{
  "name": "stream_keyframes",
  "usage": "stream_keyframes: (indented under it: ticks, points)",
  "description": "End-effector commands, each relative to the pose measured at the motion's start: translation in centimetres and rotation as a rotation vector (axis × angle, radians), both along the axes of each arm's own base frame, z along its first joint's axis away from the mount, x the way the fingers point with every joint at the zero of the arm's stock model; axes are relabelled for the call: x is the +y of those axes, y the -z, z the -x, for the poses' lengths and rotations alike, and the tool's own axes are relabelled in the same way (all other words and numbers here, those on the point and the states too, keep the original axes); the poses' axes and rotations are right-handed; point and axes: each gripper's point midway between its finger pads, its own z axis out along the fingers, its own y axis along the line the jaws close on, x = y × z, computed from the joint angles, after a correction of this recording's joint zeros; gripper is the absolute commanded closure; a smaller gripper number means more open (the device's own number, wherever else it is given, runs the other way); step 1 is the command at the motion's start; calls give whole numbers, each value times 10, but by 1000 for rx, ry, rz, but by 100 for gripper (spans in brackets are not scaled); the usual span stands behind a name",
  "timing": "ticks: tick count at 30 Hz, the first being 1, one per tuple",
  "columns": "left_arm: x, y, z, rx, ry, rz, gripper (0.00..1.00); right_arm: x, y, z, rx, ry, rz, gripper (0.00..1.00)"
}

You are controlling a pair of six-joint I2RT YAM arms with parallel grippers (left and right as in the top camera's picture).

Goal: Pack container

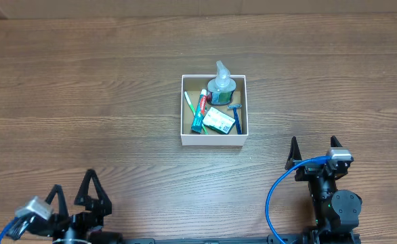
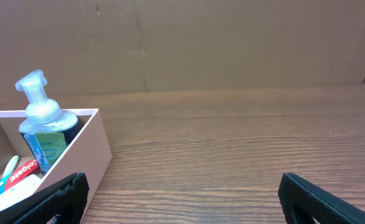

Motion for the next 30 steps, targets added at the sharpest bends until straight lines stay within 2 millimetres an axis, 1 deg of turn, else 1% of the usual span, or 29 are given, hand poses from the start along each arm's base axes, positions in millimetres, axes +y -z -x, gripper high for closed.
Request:
stream_keyframes:
  ticks: [1,5,8,10,12,13,15,16,17,18,21,24,26,30]
  points:
    - [3,19,-6,42,-15,-28,0,-1,-3,0,-14,4,4,0]
    - [2,32,-12,80,-6,-75,0,-1,-3,0,-14,4,4,0]
    - [1,28,-25,37,10,-157,0,-1,-3,0,-14,4,4,0]
    - [-2,18,-39,-34,30,-245,0,-1,-3,0,-14,4,4,0]
    - [-12,5,-50,-118,85,-360,0,-1,-3,0,-14,4,4,0]
    - [-21,-3,-56,-182,127,-432,0,-1,-3,0,-14,4,4,0]
    - [-37,-16,-61,-287,198,-552,0,-1,-3,0,-14,4,4,0]
    - [-49,-25,-64,-372,243,-643,0,-1,-3,0,-14,4,4,0]
    - [-55,-28,-65,-421,256,-697,0,-1,-3,0,-14,4,4,0]
    - [-56,-29,-66,-447,250,-728,0,-1,-3,0,-14,4,4,0]
    - [-56,-14,-74,-435,247,-781,0,-1,-3,0,-14,4,4,0]
    - [-57,10,-83,-386,265,-815,0,-1,-3,0,-14,4,4,0]
    - [-56,22,-87,-359,271,-836,0,-1,-3,0,-14,4,4,0]
    - [-47,42,-94,-303,253,-829,0,-1,-3,0,-14,4,5,0]
